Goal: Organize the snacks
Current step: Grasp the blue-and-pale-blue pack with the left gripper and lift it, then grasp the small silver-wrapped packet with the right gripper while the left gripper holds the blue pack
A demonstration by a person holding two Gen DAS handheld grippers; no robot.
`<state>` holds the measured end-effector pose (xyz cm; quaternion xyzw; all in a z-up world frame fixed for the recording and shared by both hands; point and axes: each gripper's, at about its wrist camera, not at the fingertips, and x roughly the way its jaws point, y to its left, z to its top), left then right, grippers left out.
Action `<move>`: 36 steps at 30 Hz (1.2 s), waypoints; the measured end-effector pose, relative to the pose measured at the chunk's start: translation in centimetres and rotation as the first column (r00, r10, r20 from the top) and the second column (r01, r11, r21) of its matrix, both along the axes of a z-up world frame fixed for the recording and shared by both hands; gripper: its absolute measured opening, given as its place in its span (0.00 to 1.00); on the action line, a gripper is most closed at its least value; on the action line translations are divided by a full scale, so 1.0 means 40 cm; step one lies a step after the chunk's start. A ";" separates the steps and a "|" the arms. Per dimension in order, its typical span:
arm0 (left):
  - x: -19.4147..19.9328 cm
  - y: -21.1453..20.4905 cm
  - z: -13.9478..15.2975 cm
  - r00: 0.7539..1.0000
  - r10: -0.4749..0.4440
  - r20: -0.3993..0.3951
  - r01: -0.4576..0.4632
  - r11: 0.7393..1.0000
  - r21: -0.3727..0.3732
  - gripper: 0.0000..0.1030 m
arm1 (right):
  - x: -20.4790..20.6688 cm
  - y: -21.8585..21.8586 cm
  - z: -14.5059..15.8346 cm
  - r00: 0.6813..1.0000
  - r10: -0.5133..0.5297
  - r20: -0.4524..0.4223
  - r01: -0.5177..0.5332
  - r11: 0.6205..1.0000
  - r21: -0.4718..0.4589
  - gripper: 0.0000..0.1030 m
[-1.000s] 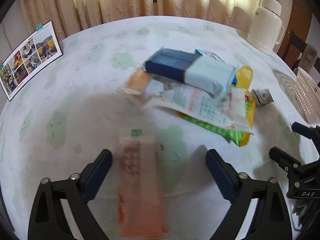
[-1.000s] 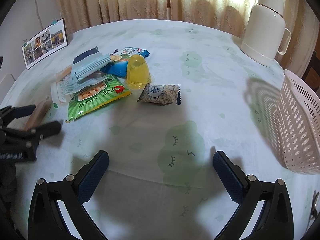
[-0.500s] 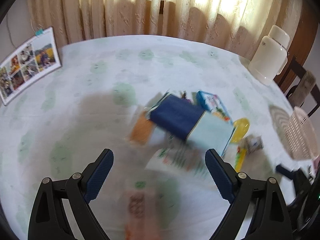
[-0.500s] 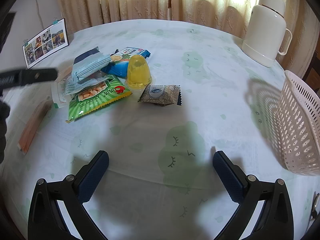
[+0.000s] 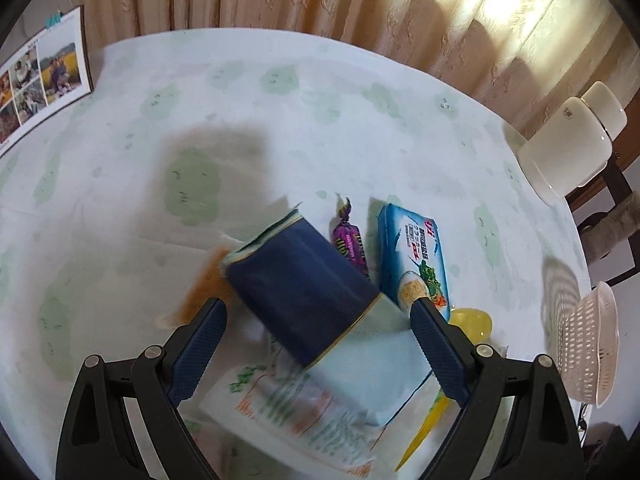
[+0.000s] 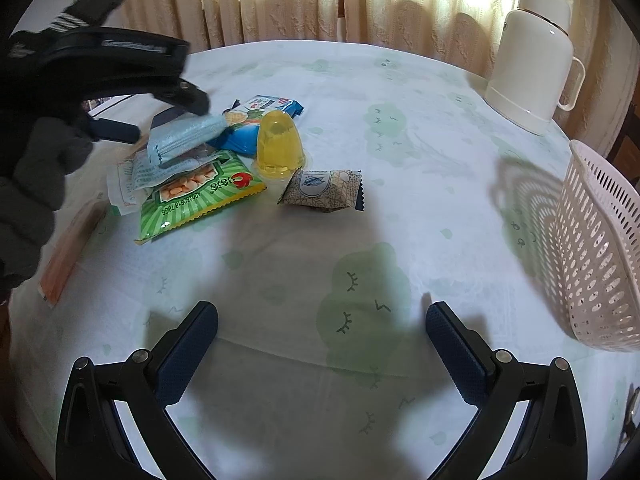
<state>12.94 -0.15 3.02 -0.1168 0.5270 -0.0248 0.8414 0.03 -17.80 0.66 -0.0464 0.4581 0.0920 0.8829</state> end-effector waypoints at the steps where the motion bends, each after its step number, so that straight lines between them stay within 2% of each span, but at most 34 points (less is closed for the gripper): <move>1: 0.005 -0.003 -0.003 1.000 0.002 -0.006 -0.002 1.000 0.002 0.88 | 0.000 0.000 0.000 1.000 0.000 0.000 0.000 1.000 0.000 1.00; 11: 0.045 -0.010 -0.008 1.000 0.005 -0.005 -0.005 0.999 0.044 0.88 | -0.002 0.001 -0.002 1.000 0.001 -0.001 -0.001 1.000 -0.016 1.00; 12: 0.045 -0.010 -0.007 1.000 0.004 -0.001 -0.004 0.999 0.048 0.85 | -0.002 0.001 -0.003 1.000 0.001 -0.001 -0.001 1.000 -0.015 1.00; 13: 0.043 -0.008 -0.005 1.000 0.009 0.008 -0.009 0.998 0.060 0.72 | -0.002 0.001 -0.003 1.000 0.001 -0.001 -0.001 1.000 -0.015 1.00; 14: 0.041 -0.005 -0.001 1.000 0.014 0.019 -0.015 0.996 0.083 0.65 | -0.002 0.001 -0.003 1.000 0.001 -0.001 -0.001 1.000 -0.014 1.00; 17: 0.038 0.010 0.008 1.000 0.010 0.022 -0.011 0.998 0.055 0.54 | -0.003 -0.001 -0.001 1.000 0.002 0.001 -0.002 1.000 -0.002 1.00; 19: 0.032 0.020 0.021 1.000 0.011 0.029 -0.012 0.999 0.040 0.54 | -0.003 -0.008 0.002 1.000 0.002 0.002 -0.002 1.000 0.021 1.00; 24: 0.006 0.028 0.088 0.993 0.010 0.116 -0.017 0.998 0.061 0.53 | 0.012 -0.010 0.008 1.000 -0.011 -0.006 0.011 0.999 0.032 1.00; 29: -0.015 0.050 0.141 0.987 0.020 0.157 -0.025 0.999 0.026 0.48 | 0.070 -0.005 0.019 0.999 -0.032 0.019 0.031 0.999 0.032 0.99; 31: -0.017 0.054 0.156 0.985 0.021 0.170 -0.025 0.999 0.019 0.46 | 0.102 -0.006 0.023 0.999 -0.040 0.028 0.039 0.999 0.037 0.97; 33: -0.022 0.056 0.164 0.984 0.016 0.179 -0.020 1.000 0.021 0.45 | 0.141 -0.006 0.023 0.999 -0.036 0.023 0.035 0.998 0.056 0.88; 36: -0.026 0.059 0.168 0.984 0.010 0.179 -0.013 1.000 0.018 0.45 | 0.173 -0.001 0.016 0.999 -0.046 0.022 0.045 0.998 0.044 0.80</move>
